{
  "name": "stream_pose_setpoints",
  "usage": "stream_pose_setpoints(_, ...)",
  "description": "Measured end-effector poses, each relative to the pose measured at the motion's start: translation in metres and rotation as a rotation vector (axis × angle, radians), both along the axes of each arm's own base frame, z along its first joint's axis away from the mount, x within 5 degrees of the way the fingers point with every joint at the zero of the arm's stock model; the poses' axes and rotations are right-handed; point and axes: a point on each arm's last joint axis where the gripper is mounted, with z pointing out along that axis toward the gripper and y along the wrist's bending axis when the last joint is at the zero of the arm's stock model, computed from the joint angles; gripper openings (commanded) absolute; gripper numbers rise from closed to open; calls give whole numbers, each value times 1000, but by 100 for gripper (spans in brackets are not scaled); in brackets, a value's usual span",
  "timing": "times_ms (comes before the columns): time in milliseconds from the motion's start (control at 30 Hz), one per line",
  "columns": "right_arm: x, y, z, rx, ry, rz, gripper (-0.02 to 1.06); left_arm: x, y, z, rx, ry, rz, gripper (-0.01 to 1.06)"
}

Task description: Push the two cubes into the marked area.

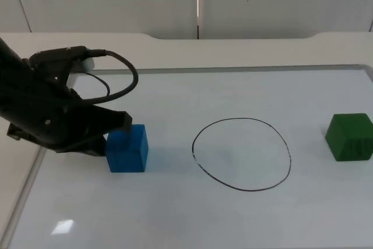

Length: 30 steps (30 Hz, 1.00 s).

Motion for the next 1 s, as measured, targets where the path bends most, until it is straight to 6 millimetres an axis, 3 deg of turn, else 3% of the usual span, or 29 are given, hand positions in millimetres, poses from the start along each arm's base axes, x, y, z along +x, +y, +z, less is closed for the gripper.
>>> stream_pose_setpoints(567,0,0,0,0,0,0,105,-4,-16,0,15,-21,-47,0)
stream_pose_setpoints(1000,0,0,0,0,0,0,105,4,-19,6,10,-54,-42,0)
